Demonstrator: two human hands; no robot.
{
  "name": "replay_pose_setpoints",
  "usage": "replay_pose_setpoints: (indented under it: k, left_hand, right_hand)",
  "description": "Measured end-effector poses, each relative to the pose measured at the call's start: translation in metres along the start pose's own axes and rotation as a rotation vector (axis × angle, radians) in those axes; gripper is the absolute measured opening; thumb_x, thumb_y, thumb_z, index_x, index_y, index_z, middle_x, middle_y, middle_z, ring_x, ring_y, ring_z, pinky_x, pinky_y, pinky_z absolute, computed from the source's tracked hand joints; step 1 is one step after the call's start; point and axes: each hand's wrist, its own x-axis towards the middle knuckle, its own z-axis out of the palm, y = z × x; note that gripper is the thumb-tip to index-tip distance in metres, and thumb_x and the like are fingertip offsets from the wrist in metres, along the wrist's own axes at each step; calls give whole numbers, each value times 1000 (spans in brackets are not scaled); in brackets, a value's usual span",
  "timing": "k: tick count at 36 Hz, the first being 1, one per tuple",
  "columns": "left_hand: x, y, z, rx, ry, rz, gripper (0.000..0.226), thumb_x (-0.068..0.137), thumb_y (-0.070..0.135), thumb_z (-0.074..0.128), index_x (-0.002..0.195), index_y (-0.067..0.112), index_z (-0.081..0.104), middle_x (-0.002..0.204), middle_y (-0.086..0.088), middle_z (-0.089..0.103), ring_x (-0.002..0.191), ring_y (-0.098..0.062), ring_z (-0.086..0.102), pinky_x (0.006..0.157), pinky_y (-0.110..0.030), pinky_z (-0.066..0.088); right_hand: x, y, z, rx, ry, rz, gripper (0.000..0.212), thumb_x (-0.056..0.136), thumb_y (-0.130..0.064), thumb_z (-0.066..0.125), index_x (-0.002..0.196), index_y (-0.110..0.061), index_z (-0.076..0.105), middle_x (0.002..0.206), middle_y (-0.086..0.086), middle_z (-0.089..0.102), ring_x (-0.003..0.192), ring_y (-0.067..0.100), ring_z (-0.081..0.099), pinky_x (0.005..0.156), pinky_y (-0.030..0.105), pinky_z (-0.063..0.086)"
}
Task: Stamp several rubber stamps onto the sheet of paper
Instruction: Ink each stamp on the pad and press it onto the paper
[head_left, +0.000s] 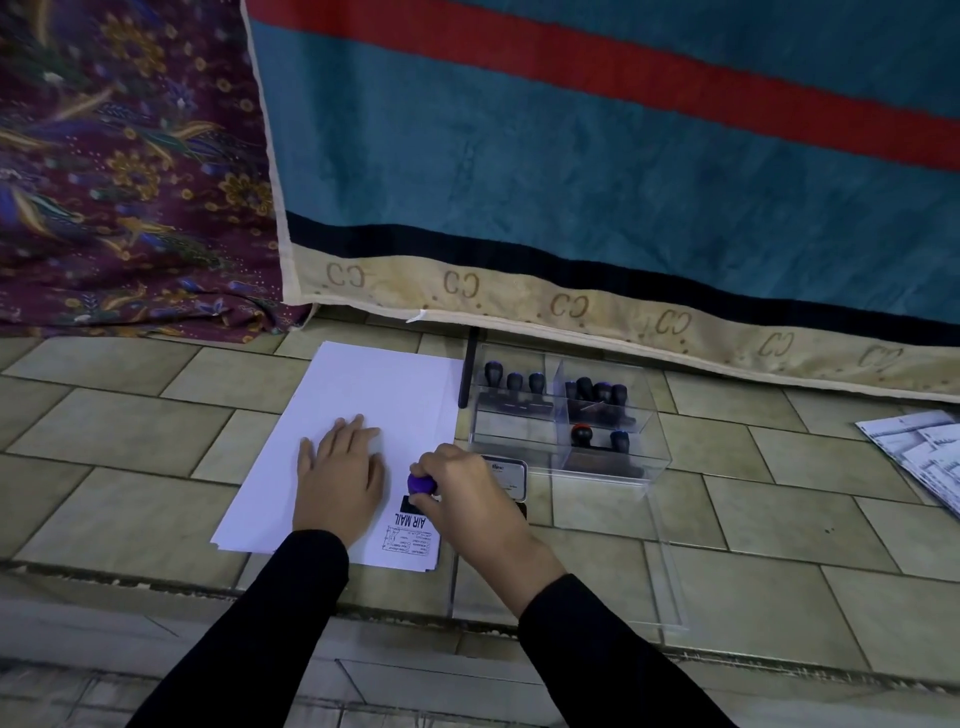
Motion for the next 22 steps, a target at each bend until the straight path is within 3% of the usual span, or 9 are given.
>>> replay_pose_setpoints:
  k: [3, 16, 20, 22]
  left_hand:
    - [0, 0, 0, 9, -6, -2, 41, 97, 23, 40, 137, 18, 45, 155, -1, 33, 146, -19, 20, 119, -50, 6]
    - [1, -1, 2, 31, -10, -6, 42, 97, 23, 40, 138, 18, 43, 155, 0, 32, 146, -18, 20, 118, -50, 6]
    - [1, -1, 1, 30, -1, -5, 40, 96, 25, 41, 136, 20, 45, 153, 1, 35, 144, -18, 24, 118, -49, 9]
    - [1, 0, 0, 39, 15, 3, 38, 96, 25, 42, 133, 20, 46, 150, 1, 38, 141, -18, 28, 117, -50, 13]
  right_hand:
    - [5, -1, -2, 12, 10, 22, 18, 87, -11, 61, 103, -4, 63, 102, 12, 61, 91, 26, 59, 78, 36, 52]
    - [-7, 2, 9, 85, 79, -8, 12, 83, -8, 65, 95, -4, 65, 96, 11, 63, 85, 24, 60, 77, 37, 52]
    - [-10, 10, 8, 207, 133, 52, 22, 83, -11, 67, 105, -7, 66, 102, 10, 65, 86, 20, 63, 82, 33, 54]
    - [-10, 15, -4, 292, 237, 113, 27, 82, -15, 69, 109, -11, 66, 104, 7, 67, 84, 15, 65, 82, 27, 55]
